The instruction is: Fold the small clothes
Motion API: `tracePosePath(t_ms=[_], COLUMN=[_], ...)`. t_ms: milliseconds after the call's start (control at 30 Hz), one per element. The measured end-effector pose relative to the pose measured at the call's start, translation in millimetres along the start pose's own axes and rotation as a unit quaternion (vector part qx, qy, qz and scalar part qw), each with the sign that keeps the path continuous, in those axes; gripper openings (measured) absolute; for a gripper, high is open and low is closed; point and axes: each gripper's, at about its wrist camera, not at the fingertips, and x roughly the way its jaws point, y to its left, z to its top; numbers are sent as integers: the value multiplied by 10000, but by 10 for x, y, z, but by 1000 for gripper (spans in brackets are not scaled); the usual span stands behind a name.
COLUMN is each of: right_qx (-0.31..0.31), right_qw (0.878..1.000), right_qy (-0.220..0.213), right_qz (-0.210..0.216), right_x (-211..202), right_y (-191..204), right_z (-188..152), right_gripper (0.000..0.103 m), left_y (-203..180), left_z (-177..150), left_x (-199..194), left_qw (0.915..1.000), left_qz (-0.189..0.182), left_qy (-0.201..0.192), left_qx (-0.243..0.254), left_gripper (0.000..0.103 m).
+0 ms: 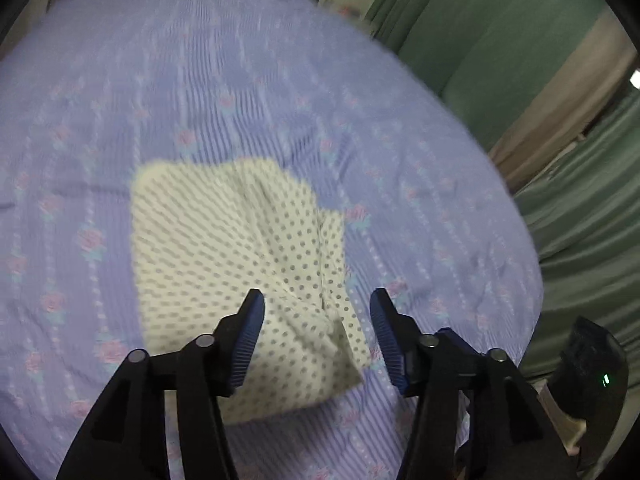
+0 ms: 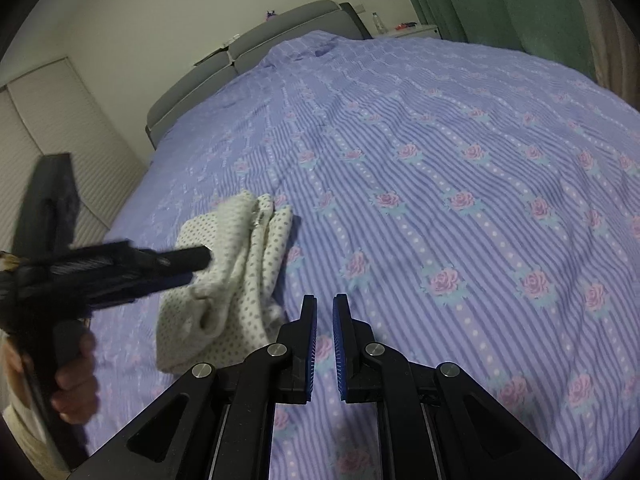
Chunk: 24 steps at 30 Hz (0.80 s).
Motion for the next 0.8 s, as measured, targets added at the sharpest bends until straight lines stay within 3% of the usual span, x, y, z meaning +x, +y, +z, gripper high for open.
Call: tracePosePath(t_ms=[100, 200, 300, 433, 567, 600, 800], right_qx=[-102, -219, -336, -351, -172, -117, 99], right_qw=[9999, 9993, 9979, 9960, 9958, 9968, 9968], right_qy=[-54, -94, -139, 134, 413, 487, 574], right_qz=[96, 290, 530, 810, 805, 623, 554], right_x=[-75, -127, -129, 64, 289, 335, 389], right_y=[72, 201, 371, 586, 650, 652, 616], right_z=[-33, -55, -104, -153, -165, -163, -183], right_gripper=[15, 37, 38, 38, 38, 38, 44], left_y=[94, 227, 409, 506, 547, 559, 634], left_z=[-214, -532, -846, -1115, -1165, -1164, -1122], left_x=[-332, -475, -473, -351, -183, -173, 21], left_qw=[9977, 9904, 9869, 9839, 9856, 9861, 9858], left_qz=[275, 753, 910, 1058, 964, 944, 1029], left_qy=[-417, -653, -724, -775, -758, -758, -706], left_qx=[463, 958, 1119, 1211, 1161, 1134, 1123], left_gripper=[55, 55, 55, 55, 55, 55, 55])
